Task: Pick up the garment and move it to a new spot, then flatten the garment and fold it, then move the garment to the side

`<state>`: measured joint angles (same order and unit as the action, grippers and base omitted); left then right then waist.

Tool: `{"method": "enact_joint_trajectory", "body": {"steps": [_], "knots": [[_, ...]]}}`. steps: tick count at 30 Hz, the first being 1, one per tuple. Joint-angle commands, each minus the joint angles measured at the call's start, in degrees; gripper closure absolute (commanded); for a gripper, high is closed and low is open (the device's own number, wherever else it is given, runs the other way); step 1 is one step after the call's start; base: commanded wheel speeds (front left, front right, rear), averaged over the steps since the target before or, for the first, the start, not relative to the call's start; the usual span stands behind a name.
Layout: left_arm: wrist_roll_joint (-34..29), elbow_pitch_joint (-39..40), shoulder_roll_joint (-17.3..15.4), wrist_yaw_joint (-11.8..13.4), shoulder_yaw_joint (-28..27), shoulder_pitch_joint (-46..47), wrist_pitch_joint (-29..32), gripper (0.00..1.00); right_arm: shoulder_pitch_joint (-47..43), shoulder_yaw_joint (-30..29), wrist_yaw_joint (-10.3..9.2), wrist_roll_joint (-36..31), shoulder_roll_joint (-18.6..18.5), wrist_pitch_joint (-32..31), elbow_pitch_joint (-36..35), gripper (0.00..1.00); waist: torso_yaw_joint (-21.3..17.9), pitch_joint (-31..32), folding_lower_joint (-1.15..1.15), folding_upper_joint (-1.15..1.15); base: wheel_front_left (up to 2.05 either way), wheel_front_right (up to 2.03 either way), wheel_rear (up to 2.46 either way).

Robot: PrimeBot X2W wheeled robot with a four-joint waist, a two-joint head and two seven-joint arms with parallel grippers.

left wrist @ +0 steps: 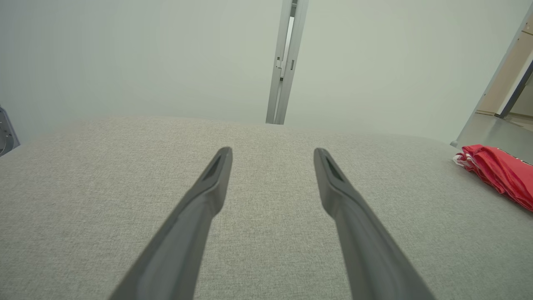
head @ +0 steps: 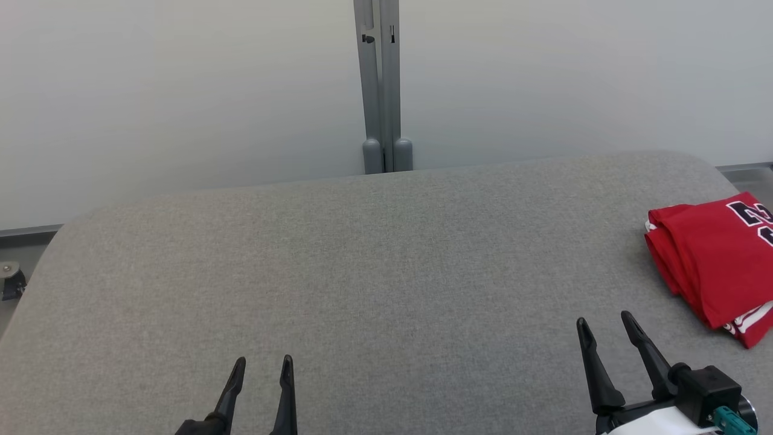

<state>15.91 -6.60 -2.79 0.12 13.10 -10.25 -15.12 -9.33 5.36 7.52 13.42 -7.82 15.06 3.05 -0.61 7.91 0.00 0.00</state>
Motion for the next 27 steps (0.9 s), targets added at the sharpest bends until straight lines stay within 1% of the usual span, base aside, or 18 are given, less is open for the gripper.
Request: {"method": "enact_joint_trajectory", "body": {"steps": [1,9,23,27], "knots": [[-0.78,0.14,-0.24,-0.15,0.02,-0.68,0.01,0.0,-0.8,-0.12,-0.06,-0.42,0.28,0.12,-0.37,0.0,0.78,0.63,0.0,0.0,0.0,0.0,0.0],[-1.14,0.28,-0.24,-0.34,0.37,-0.11,0.01,0.0,-1.2,0.17,-0.06,-1.13,0.55,0.13,0.29,0.0,1.83,1.14,0.0,0.0,0.0,0.0,0.0],[-0.97,-0.08,-0.24,-0.03,0.14,0.56,0.01,0.0,-1.66,0.69,-0.06,-1.65,0.94,0.13,1.0,0.0,1.79,1.81,0.0,0.0,0.0,0.0,0.0],[-1.48,-0.11,-0.24,0.43,0.16,0.46,0.01,0.0,-1.8,0.61,-0.06,-1.67,0.84,0.13,1.19,0.0,1.78,1.96,0.0,0.0,0.0,0.0,0.0]]}}
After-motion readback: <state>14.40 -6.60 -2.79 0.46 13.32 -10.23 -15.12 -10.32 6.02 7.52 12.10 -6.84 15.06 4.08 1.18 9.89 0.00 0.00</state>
